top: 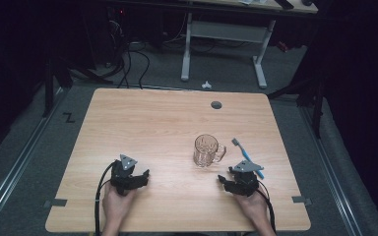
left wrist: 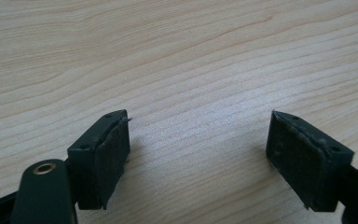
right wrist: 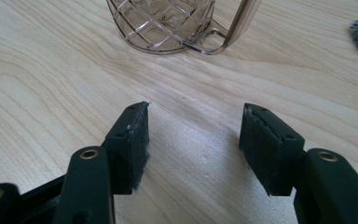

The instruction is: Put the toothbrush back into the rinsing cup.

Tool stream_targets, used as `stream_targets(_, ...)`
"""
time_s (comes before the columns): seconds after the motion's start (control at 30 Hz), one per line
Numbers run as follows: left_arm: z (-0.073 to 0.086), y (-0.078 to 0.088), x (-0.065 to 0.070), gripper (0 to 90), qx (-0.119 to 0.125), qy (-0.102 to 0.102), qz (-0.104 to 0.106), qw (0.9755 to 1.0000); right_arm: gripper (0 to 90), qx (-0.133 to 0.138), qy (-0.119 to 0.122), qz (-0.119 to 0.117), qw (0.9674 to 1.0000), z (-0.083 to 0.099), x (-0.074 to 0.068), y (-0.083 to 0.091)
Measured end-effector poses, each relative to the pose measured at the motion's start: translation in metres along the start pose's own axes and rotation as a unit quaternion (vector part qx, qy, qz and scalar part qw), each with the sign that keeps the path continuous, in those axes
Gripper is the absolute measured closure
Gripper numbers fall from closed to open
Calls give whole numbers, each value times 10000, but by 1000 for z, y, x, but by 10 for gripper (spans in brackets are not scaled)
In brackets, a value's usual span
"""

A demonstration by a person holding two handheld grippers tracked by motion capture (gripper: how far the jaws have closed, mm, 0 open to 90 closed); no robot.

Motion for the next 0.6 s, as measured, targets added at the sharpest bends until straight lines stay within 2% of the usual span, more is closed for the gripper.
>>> stream_targets(0.6,0,0,0,222,-3,0,4,10000,421,-12,-28,-8,10000,0,0,0)
Point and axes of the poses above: each handheld gripper's, and its own axes: y roughly backward along the jaws, z roughly out of its underside, x roughly to its right, the point moved 1 cm from there along -y, roughly forward along the jaws, and after that the axes turned 10 degrees about -x, right-handed, at the moved point
